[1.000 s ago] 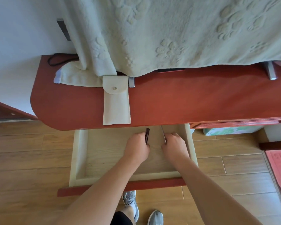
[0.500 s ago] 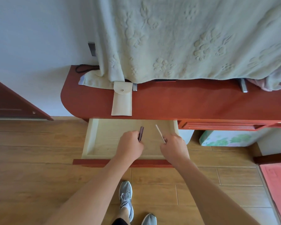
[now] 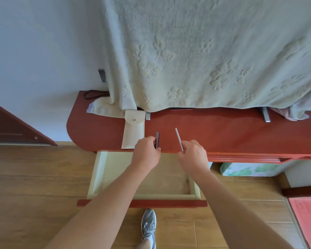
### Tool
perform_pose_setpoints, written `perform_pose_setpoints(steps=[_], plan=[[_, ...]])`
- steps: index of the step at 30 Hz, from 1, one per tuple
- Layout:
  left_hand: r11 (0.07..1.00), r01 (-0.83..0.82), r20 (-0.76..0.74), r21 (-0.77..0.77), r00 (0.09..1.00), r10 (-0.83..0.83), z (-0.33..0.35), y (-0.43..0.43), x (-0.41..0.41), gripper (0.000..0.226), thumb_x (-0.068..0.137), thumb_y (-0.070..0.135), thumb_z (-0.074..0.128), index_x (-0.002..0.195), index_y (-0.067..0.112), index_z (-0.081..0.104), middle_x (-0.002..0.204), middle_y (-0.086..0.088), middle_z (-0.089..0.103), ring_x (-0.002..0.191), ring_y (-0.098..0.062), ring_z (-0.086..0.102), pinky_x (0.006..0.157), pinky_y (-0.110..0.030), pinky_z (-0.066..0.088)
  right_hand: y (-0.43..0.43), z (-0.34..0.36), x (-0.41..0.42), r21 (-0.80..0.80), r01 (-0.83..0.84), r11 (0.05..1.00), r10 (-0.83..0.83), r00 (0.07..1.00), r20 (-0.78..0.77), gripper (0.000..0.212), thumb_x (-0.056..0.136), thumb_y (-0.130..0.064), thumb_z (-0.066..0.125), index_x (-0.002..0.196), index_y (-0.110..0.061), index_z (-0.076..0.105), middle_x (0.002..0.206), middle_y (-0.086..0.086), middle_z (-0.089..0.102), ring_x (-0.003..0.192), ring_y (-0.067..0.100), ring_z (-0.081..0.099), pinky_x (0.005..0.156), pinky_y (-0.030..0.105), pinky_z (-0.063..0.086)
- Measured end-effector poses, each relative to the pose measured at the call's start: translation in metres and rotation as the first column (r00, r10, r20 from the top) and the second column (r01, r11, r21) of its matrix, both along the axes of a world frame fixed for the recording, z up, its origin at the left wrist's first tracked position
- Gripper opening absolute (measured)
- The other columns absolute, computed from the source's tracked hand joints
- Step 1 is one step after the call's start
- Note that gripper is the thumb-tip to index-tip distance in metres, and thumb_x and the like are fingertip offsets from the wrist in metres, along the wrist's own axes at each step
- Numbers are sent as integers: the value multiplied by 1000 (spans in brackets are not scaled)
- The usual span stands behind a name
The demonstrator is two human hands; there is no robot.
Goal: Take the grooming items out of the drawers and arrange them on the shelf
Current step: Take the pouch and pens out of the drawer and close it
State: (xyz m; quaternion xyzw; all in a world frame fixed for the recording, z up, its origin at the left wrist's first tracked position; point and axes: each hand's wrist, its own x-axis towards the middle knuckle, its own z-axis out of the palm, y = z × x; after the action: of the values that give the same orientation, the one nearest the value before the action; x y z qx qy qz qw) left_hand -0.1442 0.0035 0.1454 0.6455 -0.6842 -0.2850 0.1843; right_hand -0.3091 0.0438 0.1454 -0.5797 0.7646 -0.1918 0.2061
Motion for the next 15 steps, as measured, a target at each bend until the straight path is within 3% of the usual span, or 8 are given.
perform_pose_setpoints(steps=[2,9,15], plan=[[1000,-5,4,-3,1000,5,-4,-21,-5,13,85,15,71,95,8,68,84,-3,68,76,-24,64,71,-37,55,-20,-5,-1,0,10,1000,-10,1000,8,13,78,-4,51,67,-10,49,74,1,44,55,19,40,46,25,30],[999,9,10,45,1000,-9,-28,-77,-16,28,87,20,72,113,11,67,98,-4,69,89,-24,65,81,-41,56,-78,-32,-1,33,54,998,-55,998,14,9,79,-5,52,71,-8,55,78,2,48,60,26,51,55,36,48],[998,6,6,67,1000,-7,-46,-98,-24,43,87,24,73,127,11,63,105,-5,69,98,-25,65,86,-38,54,-99,-50,-1,54,62,997,-62,998,9,10,82,-6,51,73,-8,55,79,3,48,60,25,50,56,36,49]])
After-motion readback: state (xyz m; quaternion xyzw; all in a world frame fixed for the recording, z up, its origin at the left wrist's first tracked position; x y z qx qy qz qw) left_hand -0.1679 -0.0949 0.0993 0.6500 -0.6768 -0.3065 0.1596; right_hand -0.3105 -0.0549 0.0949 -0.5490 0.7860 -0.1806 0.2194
